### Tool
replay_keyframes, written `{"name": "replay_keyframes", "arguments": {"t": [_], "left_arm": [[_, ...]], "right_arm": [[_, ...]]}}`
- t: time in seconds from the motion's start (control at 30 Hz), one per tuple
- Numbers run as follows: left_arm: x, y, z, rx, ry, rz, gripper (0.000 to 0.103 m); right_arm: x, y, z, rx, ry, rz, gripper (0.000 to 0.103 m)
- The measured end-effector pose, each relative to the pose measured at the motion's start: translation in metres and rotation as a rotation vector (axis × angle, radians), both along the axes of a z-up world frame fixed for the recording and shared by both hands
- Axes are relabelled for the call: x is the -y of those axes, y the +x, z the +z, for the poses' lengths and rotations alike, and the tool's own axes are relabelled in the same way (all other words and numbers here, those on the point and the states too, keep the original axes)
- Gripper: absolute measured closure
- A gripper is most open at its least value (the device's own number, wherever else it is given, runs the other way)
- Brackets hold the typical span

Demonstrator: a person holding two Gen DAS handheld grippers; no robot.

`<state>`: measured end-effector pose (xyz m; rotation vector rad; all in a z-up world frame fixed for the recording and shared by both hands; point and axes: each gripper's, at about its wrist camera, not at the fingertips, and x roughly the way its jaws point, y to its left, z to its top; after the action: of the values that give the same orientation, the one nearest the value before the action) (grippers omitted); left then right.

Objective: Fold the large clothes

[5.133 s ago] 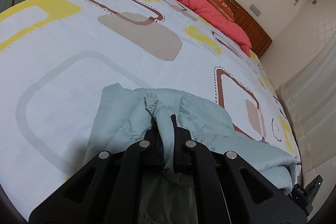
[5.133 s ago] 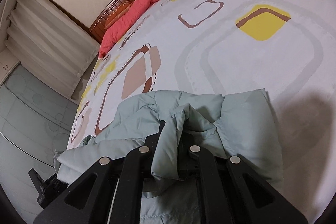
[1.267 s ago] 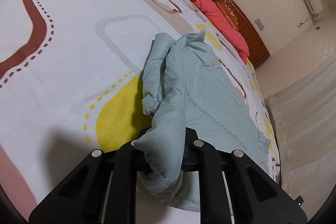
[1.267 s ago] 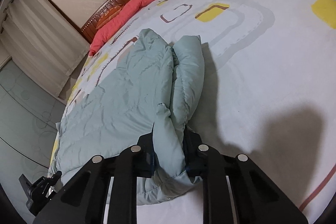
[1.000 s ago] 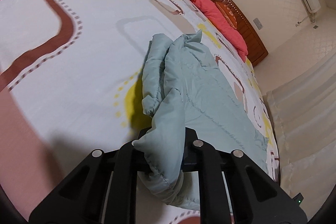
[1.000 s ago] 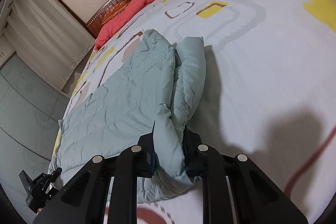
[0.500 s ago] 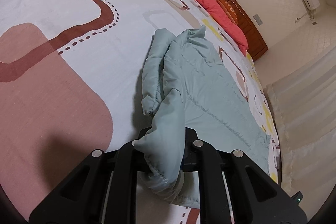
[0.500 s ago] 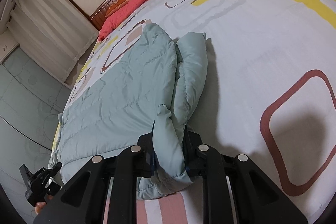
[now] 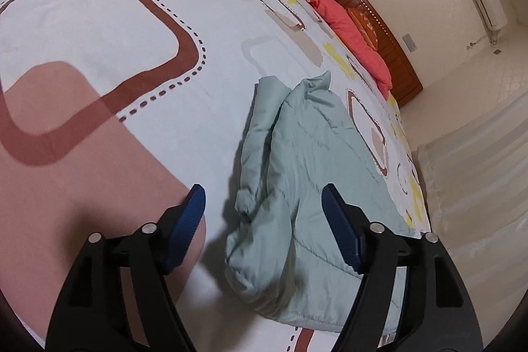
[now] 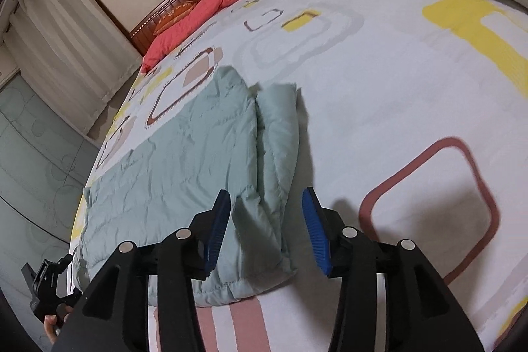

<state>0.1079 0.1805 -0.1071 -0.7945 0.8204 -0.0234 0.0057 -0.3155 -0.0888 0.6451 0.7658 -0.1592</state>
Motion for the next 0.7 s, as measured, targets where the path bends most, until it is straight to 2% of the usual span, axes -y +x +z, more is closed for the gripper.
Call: {"name": "replay_keyframes", "arguments": {"t": [0.13,0.3,0.53,0.7], "left_arm": [[-0.002,0.014,0.0,-0.013,-0.007,-0.029,0.029],[0.001,0.03,-0.003,-0.035,0.026,-0.068,0.028],[0.003,0.048,-0.003,-0.056,0.096,-0.111,0.028],[0.001,0.057,-0.006,-0.067,0.128,-0.124,0.028]], "right_arm": [[-0.002,0.005,0.013,0.019,-0.011,0.007,0.057],[-0.02,0.017,0.027,0.036,-0.027,0.048,0.057],[-0.082,0.059,0.045,0.036,-0.108,0.188,0.057],[-0.127,0.086,0.041,0.008,-0.149,0.277,0.057]]}}
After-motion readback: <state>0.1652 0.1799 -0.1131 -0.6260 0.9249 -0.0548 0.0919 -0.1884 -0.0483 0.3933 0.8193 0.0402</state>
